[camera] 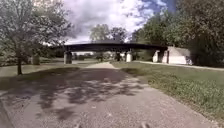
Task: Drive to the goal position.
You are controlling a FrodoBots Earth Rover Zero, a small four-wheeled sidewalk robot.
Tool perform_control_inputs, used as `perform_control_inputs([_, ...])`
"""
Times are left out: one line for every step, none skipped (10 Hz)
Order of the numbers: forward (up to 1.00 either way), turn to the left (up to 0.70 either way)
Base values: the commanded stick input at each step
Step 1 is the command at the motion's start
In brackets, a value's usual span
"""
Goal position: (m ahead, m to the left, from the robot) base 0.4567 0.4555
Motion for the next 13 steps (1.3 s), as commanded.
perform_control_inputs([1.00, 0.00])
perform_control_inputs([1.00, 0.00])
perform_control_inputs([1.00, 0.00])
perform_control_inputs([1.00, 0.00])
perform_control_inputs([1.00, 0.00])
perform_control_inputs([1.00, 0.00])
perform_control_inputs([1.00, 0.00])
perform_control_inputs([1.00, 0.00])
perform_control_inputs([1.00, 0.00])
perform_control_inputs([1.00, 0.00])
perform_control_inputs([1.00, 0.00])
perform_control_inputs([1.00, 0.00])
perform_control_inputs([1.00, 0.00])
